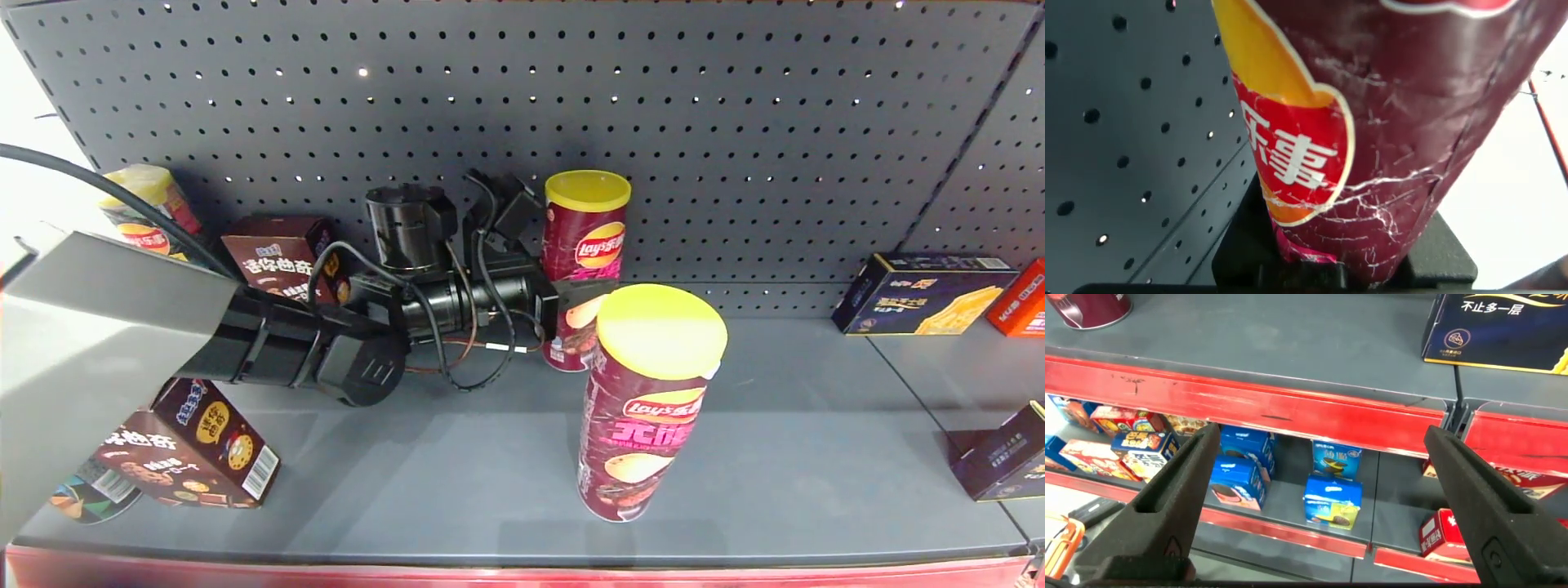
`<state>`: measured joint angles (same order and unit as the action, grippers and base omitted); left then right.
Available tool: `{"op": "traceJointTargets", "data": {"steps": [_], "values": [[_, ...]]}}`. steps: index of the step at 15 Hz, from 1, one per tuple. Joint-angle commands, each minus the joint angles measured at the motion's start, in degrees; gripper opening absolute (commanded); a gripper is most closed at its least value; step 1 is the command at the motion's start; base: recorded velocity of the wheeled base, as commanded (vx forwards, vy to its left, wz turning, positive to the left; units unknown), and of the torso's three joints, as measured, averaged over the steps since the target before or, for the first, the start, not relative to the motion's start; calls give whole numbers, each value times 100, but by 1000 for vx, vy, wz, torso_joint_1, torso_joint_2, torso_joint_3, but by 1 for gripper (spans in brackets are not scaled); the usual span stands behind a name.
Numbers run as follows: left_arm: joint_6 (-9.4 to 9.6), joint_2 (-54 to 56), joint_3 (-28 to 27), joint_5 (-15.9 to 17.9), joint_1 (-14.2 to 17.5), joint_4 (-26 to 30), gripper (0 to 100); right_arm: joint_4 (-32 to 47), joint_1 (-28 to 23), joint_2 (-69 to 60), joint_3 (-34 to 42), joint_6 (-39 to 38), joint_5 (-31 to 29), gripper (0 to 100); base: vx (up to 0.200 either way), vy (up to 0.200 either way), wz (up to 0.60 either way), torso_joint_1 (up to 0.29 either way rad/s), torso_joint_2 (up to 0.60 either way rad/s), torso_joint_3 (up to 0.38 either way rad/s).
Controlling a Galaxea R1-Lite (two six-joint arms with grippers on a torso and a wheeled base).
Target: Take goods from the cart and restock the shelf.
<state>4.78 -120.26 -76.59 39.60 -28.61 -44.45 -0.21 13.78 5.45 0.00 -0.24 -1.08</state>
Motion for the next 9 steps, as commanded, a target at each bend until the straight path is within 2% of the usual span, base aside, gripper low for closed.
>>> {"op": "traceJointTargets", "data": {"steps": [1, 6, 7, 9], "values": [[-3, -85, -22, -4, 5, -3, 0, -6, 2, 9, 0, -2, -6, 100, 0, 0, 0, 0, 0, 0], [-3, -103, -14, -22, 13, -11, 0, 3, 2, 9, 0, -2, 3, 100, 0, 0, 0, 0, 0, 0], [-3, -103, -5, -22, 13, -20, 100, 3, 2, 9, 0, -2, -6, 100, 0, 0, 0, 0, 0, 0], [-3, -68, -5, -48, 13, -29, 100, 3, 2, 9, 0, -2, -6, 100, 0, 0, 0, 0, 0, 0]]}}
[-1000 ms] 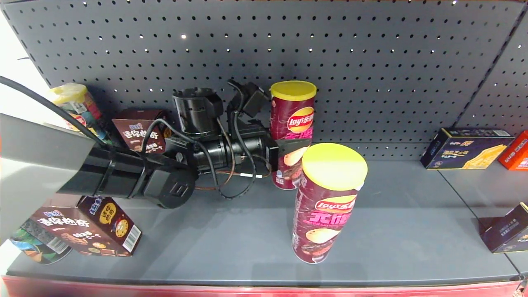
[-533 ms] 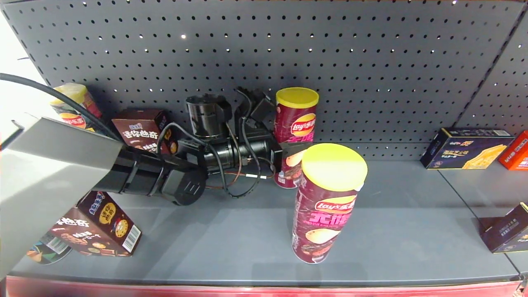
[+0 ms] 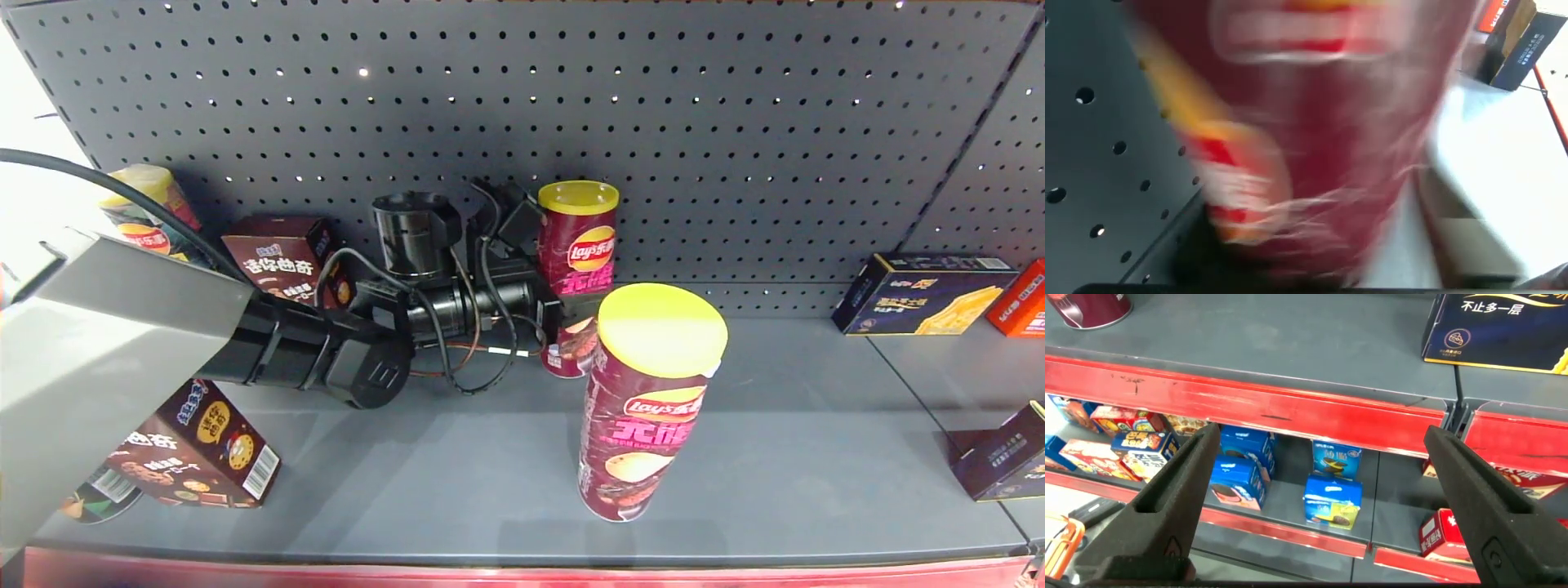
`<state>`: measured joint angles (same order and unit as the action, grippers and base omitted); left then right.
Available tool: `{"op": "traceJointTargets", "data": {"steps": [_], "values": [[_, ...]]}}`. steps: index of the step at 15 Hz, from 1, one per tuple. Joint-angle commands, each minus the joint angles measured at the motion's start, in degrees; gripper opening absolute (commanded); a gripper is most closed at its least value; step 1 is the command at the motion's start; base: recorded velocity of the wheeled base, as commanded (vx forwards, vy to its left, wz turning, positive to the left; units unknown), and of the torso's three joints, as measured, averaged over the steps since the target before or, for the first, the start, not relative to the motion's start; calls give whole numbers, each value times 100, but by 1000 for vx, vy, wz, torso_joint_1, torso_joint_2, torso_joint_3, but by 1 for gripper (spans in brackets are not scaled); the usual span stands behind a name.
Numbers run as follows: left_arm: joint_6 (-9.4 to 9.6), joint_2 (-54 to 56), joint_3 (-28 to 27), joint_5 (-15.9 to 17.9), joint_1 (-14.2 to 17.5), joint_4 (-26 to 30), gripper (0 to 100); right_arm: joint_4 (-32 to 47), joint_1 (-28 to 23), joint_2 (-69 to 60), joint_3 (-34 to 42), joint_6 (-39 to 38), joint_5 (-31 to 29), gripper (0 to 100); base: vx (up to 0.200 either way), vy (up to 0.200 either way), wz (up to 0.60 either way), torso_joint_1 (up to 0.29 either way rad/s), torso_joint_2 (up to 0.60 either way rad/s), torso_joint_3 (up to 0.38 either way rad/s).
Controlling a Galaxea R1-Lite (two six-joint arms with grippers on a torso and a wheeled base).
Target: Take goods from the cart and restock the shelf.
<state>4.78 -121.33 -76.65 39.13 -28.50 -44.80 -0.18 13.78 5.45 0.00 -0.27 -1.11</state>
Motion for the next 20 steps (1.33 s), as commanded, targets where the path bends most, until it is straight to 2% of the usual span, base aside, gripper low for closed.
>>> {"op": "traceJointTargets", "data": {"steps": [1, 4, 5, 7, 9, 10, 13, 14, 16, 18, 19, 20], "values": [[-3, 75, 19, -11, 11, 15, 100, -8, 2, 18, 0, 0, 5, 100, 0, 0, 0, 0, 0, 0], [-12, 558, 239, -20, 38, 68, 100, 1, 2, 18, 0, 0, 5, 100, 0, 0, 0, 0, 0, 0], [-3, 813, 476, -28, 82, 68, 100, -8, 2, 9, 0, 0, 5, 100, 0, 0, 0, 0, 0, 0], [-3, 1068, 810, -222, 90, 59, 100, 1, 2, 18, 0, 0, 5, 100, 0, 0, 0, 0, 0, 0], [76, 1332, 1205, -442, 90, 68, 100, -8, 2, 9, 0, 0, -3, 100, 0, 0, 0, 0, 0, 0], [243, 1437, 1381, -714, 90, 77, 100, 1, 2, 9, 0, 0, 5, 100, 0, 0, 0, 0, 0, 0], [436, 1560, 1557, -1408, 55, 314, 100, -8, 2, 18, 0, 0, 5, 100, 0, 0, 0, 0, 0, 0], [568, 1622, 1698, -1672, 55, 437, 100, -8, 2, 18, 0, 0, 5, 100, 0, 0, 0, 0, 0, 0], [788, 1622, 1926, -1874, 90, 463, 100, -8, 2, 18, 0, 0, 5, 100, 0, 0, 0, 0, 0, 0], [867, 1604, 1988, -2191, 82, 463, 100, -8, 2, 9, 0, 0, 5, 100, 0, 0, 0, 0, 0, 0], [876, 1560, 1944, -2489, 82, 463, 100, 1, 2, 18, 0, 0, 5, 100, 0, 0, 0, 0, 0, 0], [884, 1542, 1935, -2586, 82, 463, 100, -8, 2, 9, 0, 0, 5, 100, 0, 0, 0, 0, 0, 0]]}}
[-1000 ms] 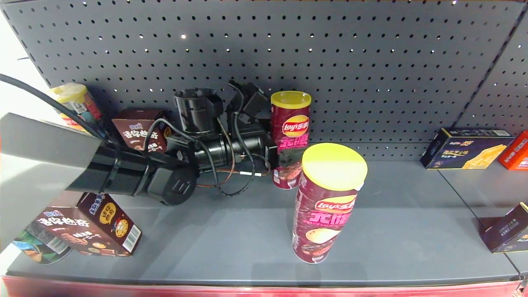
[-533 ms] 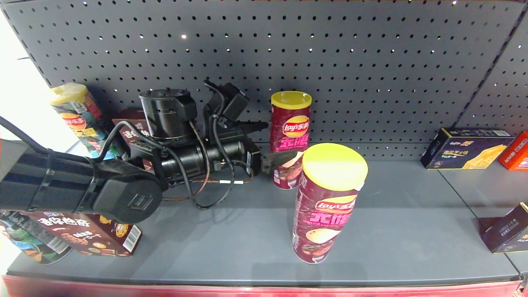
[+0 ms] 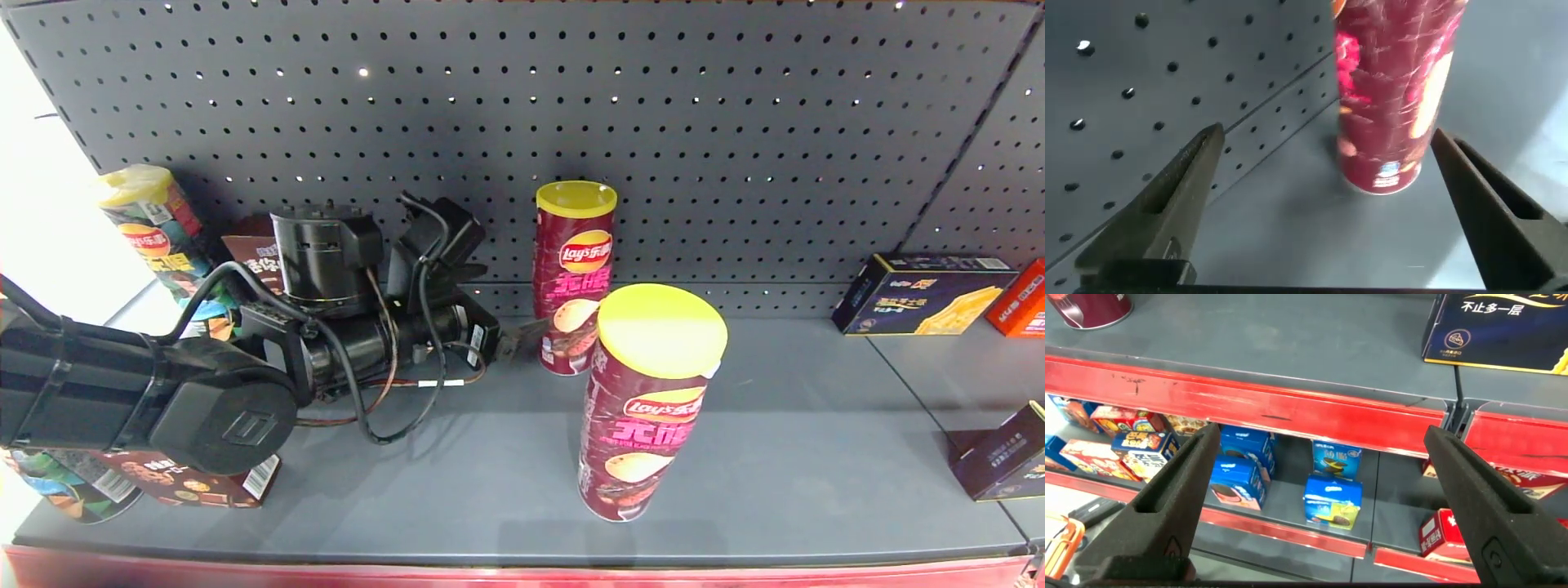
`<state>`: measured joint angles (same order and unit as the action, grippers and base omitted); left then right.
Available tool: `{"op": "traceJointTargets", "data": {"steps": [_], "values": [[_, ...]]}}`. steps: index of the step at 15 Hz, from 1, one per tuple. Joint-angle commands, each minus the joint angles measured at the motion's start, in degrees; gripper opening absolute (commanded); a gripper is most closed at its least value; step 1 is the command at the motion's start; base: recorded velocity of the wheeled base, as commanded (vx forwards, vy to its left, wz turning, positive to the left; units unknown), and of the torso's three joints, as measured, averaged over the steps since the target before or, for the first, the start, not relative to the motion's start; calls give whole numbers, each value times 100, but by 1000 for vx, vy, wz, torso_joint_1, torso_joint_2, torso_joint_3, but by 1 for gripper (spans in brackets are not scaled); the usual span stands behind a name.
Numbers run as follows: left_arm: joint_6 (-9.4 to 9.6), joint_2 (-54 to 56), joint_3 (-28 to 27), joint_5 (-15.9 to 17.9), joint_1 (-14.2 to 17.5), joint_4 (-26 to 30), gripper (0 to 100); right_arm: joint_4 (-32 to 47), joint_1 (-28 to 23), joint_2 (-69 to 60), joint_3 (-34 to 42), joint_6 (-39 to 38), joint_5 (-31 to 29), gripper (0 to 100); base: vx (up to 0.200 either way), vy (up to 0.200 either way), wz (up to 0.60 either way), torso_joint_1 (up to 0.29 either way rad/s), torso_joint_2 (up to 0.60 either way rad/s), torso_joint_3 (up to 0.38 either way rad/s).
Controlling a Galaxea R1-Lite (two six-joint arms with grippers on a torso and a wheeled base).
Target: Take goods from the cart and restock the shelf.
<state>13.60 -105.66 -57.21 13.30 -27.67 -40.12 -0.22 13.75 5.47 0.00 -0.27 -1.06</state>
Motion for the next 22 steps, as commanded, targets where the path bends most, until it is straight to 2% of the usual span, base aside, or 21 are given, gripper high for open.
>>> {"op": "traceJointTargets", "data": {"steps": [1, 6, 15, 22], "values": [[-7, -34, -9, -64, -1, -5, 100, 4, 5, 6, 0, 0, 1, 100, 0, 0, 0, 0, 0, 0], [-16, -113, -18, -231, 34, -5, 100, -4, 5, 15, 0, 0, 1, 100, 0, 0, 0, 0, 0, 0], [-33, -263, -124, -328, 16, -5, 100, -4, 5, 6, 0, 0, 1, 100, 0, 0, 0, 0, 0, 0], [-25, 309, -27, -319, -45, 83, 100, -4, 5, 6, 0, 0, 1, 100, 0, 0, 0, 0, 0, 0]]}}
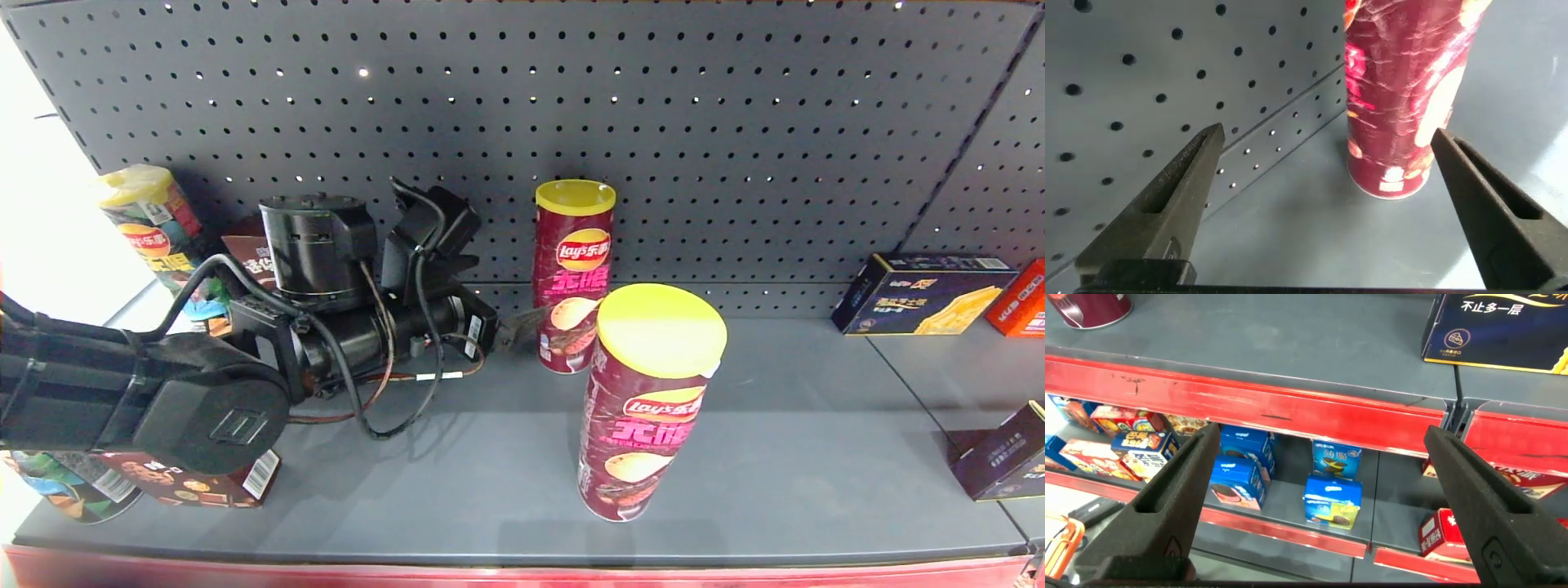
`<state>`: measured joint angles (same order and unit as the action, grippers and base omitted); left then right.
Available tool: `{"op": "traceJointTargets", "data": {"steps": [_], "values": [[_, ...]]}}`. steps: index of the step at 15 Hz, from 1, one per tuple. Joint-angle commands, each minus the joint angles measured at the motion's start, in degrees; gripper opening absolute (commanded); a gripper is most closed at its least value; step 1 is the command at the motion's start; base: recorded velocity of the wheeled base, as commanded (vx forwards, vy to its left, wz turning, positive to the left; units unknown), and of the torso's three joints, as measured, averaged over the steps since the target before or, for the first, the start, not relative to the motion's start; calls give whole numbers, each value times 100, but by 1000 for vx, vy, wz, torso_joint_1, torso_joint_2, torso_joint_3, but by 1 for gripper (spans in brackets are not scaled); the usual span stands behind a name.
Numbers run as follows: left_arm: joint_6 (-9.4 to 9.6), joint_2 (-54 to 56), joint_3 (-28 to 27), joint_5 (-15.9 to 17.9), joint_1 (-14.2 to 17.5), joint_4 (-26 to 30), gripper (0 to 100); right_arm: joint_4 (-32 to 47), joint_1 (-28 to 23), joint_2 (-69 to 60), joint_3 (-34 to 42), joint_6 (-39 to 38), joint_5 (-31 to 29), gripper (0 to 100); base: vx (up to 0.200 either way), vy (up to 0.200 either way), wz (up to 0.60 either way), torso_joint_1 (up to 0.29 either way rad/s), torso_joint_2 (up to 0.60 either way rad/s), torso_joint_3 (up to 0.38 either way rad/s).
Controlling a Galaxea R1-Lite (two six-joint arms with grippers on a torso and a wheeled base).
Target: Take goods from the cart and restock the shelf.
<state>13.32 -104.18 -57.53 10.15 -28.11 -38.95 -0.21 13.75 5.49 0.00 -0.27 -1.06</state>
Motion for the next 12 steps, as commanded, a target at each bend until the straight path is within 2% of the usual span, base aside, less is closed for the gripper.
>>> {"op": "traceJointTargets", "data": {"steps": [1, 2, 3, 5, 6, 8, 12], "values": [[4, 232, -4, -5, 7, 168, 100, -6, 5, 5, 0, 0, -8, 100, 0, 0, 0, 0, 0, 0], [4, 232, -4, -5, 7, 168, 100, -6, 5, 5, 0, 0, -8, 100, 0, 0, 0, 0, 0, 0], [39, 302, -30, -101, 60, 511, 100, -6, 5, 5, 0, 0, 1, 100, 0, 0, 0, 0, 0, 0], [364, 188, -154, -725, 69, 643, 100, 3, 5, 5, 0, 0, 1, 100, 0, 0, 0, 0, 0, 0], [452, 109, -215, -866, 60, 757, 100, -6, 5, 5, 0, 0, -8, 100, 0, 0, 0, 0, 0, 0], [496, -85, -426, -1059, 34, 880, 100, 3, 5, 14, 0, 0, 1, 100, 0, 0, 0, 0, 0, 0], [504, -410, -813, -1147, 7, 880, 100, -6, 5, 5, 0, 0, 1, 100, 0, 0, 0, 0, 0, 0]]}}
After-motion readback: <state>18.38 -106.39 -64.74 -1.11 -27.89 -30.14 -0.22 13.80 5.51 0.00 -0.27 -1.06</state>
